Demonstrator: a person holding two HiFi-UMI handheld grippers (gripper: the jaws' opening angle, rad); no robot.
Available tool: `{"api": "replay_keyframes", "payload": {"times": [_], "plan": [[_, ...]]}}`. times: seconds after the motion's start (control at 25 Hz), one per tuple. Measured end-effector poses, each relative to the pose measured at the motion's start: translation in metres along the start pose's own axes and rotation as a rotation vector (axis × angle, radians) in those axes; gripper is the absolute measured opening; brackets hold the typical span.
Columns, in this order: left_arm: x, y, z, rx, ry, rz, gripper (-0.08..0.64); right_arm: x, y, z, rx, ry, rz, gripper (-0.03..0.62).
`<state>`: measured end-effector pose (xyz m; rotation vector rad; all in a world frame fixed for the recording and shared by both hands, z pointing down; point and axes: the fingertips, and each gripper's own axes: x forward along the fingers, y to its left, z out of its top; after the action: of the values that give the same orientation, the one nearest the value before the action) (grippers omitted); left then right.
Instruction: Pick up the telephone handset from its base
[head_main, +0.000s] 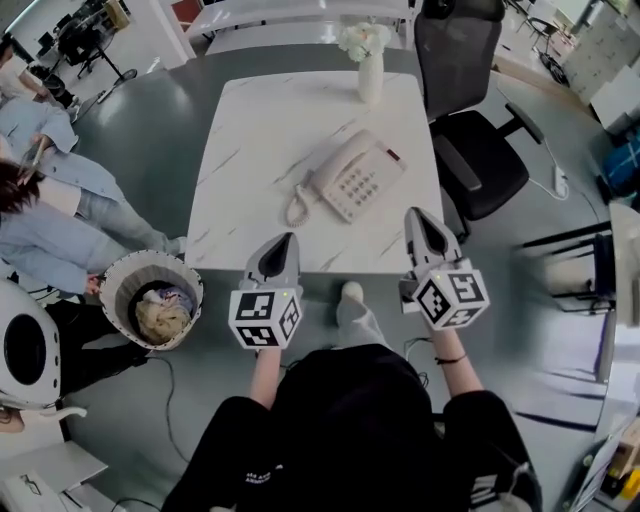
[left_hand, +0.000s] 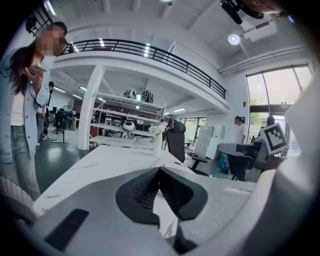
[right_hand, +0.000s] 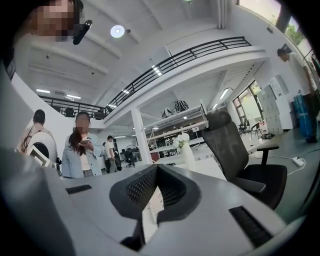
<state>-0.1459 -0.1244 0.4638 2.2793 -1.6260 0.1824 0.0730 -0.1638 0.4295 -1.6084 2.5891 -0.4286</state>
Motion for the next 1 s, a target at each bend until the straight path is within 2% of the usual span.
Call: {"api": "replay_keyframes", "payload": {"times": [0.24, 0.52, 0.68, 1.0], "plan": [[0.063, 0.001, -0.004, 0.011, 0.111, -0.041, 0.0, 0.049, -0.027, 0.004, 0.007, 0.033, 0.022, -0.009], [0.119, 0.004, -0.008, 0.019, 0.183, -0.057, 0.0, 0.1, -0.055, -0.005, 0.041, 0.081, 0.048, -0.009], [0.146, 0.008, -0.015, 0.01, 0.252, -0.064, 0.0, 0.118, -0.065, -0.01, 0.063, 0.102, 0.061, -0.009], [0.194, 0.005, -0.012, 0.113, 0.286, -0.109, 0.0, 0.139, -0.076, -0.02, 0.068, 0.133, 0.075, -0.009]]}}
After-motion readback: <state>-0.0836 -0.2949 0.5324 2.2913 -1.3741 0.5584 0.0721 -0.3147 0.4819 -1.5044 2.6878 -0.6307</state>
